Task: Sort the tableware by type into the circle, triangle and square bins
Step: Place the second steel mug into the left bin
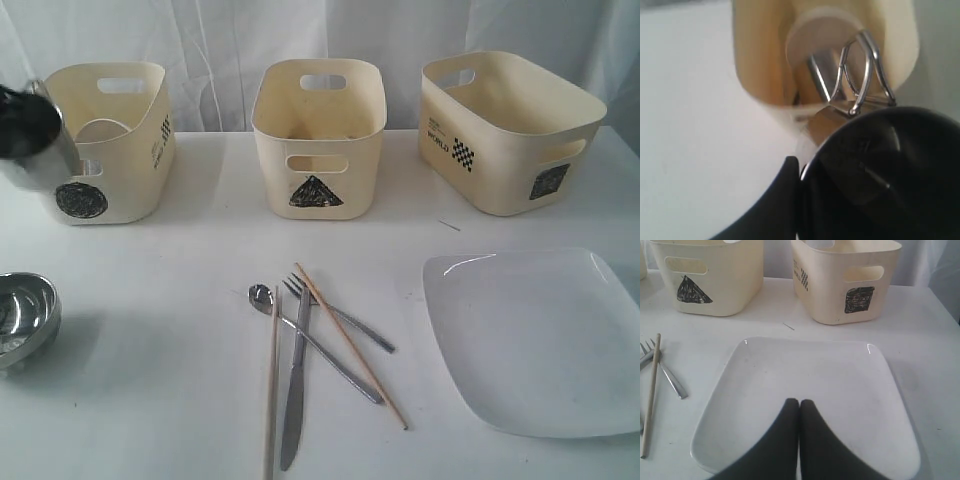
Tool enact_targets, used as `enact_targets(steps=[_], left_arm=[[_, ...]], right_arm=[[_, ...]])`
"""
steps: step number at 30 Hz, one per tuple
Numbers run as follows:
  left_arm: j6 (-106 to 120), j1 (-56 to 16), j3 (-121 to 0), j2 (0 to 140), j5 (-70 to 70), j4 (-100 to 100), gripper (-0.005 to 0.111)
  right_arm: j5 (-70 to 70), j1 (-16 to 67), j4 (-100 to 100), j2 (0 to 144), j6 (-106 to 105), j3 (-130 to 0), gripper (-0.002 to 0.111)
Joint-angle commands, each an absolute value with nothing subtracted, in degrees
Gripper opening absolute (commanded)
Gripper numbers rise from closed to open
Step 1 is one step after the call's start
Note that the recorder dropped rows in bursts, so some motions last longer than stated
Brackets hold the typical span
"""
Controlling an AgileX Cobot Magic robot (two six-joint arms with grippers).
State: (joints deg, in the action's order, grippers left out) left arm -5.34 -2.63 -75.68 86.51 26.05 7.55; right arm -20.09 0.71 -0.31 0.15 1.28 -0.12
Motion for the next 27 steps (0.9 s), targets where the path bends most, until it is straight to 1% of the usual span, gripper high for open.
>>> enact_targets(steps=[1,7,10,13,15,17,23,24,26,27], left_arm=[[-5.17,-2.4,-75.38,80.38,9.08,9.27,0.0],[-2.75,-2.4,-75.38,83.64,-15.46,12.96,0.0],[0.93,-2.4,-75.38,89.47,-28.83,12.84,0.0],[9.57,-2.4,-76.3,97.56,-41.1,9.61,0.0],[13.62,-2.4,-78.55,102.83,-41.9,6.9,0.0],[13.93,-2.4,-81.62,108.18,-39.02,4.66,0.0],[11.72,-2.4,-89.62,116.42,-33.47,3.48,0.001],[10.83,-2.4,-90.6,117.14,-32.41,3.48,0.003],[8.68,-2.4,-92.67,118.86,-30.6,3.48,0.011],[7.31,-2.4,-93.89,120.09,-30.36,3.61,0.021]], right_arm=[[-20.04,0.47,-0.66,0.0,1.31,0.0,0.0],[-20.04,0.47,-0.66,0.0,1.31,0.0,0.0],[-20.04,0.47,-0.66,0.0,1.31,0.0,0.0],[-20.04,0.47,-0.66,0.0,1.31,0.0,0.0],[-20.04,0.47,-0.66,0.0,1.31,0.0,0.0],[-20.04,0.47,-0.66,0.0,1.31,0.0,0.0],[-20.04,0.47,-0.66,0.0,1.31,0.0,0.0],[-20.04,0.47,-0.66,0.0,1.31,0.0,0.0],[-20.04,0.47,-0.66,0.0,1.31,0.0,0.0],[-20.04,0.47,-0.66,0.0,1.31,0.0,0.0]])
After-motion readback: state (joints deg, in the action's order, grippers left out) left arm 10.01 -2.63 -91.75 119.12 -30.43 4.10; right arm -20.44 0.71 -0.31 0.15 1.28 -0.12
